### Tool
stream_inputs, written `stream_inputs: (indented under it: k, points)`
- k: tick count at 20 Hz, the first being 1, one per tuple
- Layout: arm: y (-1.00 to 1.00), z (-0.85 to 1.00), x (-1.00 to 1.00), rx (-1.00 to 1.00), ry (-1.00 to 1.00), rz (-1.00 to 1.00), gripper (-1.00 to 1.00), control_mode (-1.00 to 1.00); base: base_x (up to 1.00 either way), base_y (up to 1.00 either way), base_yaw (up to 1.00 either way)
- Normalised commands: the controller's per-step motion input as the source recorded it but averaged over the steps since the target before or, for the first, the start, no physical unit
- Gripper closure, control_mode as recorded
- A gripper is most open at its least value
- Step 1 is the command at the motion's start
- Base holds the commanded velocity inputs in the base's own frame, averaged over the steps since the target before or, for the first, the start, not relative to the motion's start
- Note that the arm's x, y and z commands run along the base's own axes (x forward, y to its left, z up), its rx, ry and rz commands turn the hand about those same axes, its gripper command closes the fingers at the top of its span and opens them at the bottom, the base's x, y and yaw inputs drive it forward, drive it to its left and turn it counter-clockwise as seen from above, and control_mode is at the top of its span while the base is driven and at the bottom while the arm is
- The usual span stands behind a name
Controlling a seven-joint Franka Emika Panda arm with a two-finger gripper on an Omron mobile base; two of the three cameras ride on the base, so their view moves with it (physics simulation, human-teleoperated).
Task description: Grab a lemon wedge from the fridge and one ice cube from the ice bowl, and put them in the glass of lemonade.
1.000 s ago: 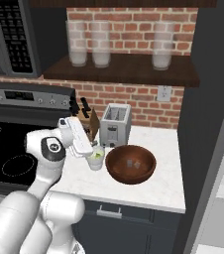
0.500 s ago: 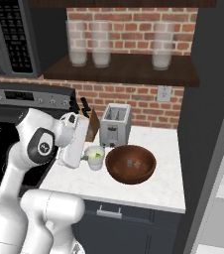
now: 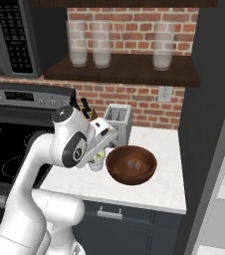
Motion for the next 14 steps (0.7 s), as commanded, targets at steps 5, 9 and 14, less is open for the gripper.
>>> stream_inputs:
  k: [5,9,14]
  points:
    - [-0.34,-0.10,0.33,0.53,-0.13,-0.44,-1.00,-1.00,0.00,0.00,0.00]
    - [-0.20,0.00,0.24,0.40,0.05,-0.30,-1.00,-1.00,0.00,0.00,0.00]
    - [-0.02,-0.05,0.03,0.28,0.12,-0.26,-1.00,-1.00,0.00,0.00,0.00]
